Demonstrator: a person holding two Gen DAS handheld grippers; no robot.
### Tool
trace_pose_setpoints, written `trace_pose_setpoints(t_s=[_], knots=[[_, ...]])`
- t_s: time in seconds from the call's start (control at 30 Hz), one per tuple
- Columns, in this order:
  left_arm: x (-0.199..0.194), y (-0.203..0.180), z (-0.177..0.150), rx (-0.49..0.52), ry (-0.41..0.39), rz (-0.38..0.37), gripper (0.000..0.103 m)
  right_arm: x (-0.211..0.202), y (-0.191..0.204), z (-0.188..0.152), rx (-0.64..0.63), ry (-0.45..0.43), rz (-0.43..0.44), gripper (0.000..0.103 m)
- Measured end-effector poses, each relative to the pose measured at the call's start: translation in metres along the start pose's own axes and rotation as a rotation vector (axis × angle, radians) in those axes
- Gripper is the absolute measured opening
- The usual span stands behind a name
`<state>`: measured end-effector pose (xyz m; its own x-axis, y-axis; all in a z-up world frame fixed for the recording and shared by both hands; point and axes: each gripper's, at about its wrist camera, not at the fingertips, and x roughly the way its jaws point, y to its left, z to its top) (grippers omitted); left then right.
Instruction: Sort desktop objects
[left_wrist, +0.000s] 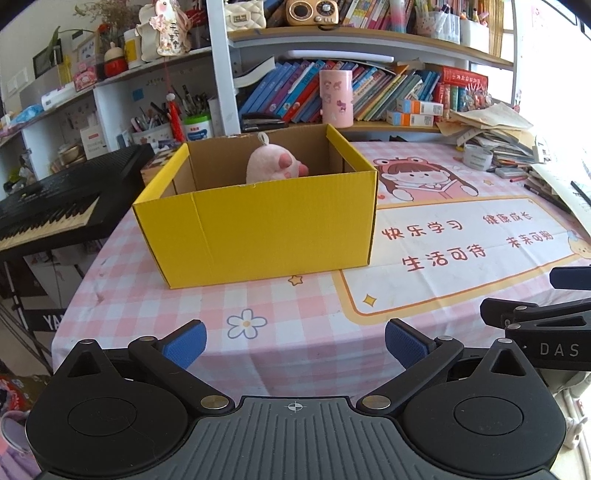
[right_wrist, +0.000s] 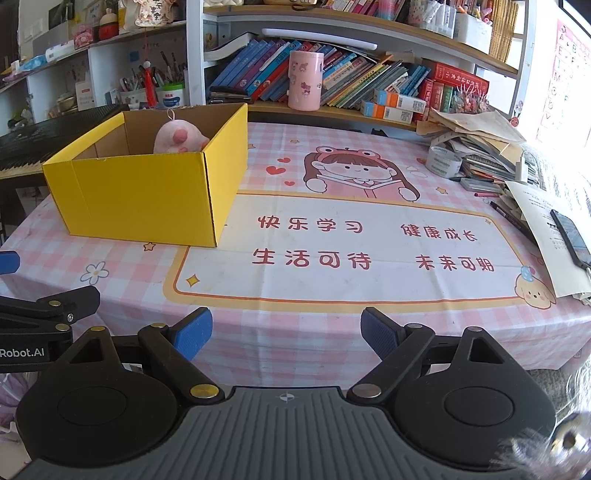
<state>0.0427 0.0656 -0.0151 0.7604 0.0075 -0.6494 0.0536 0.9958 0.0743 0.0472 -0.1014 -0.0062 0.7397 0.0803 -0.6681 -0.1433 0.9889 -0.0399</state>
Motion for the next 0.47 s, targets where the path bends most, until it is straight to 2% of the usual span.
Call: trace_pose_setpoints(t_s=[0.3, 0.47], knots=[[0.001, -0.0011, -0.0001, -0.003, 0.002, -0.026, 0.103, 0.0038, -0.0008, -0.0008, -0.001, 0.008, 0.004, 0.087], [0.0026, -0.0027, 0.0014, -0.005, 0.002, -0.013, 0.103, 0.007, -0.0036, -0.0008, -0.001, 0.022, 0.009, 0.087]])
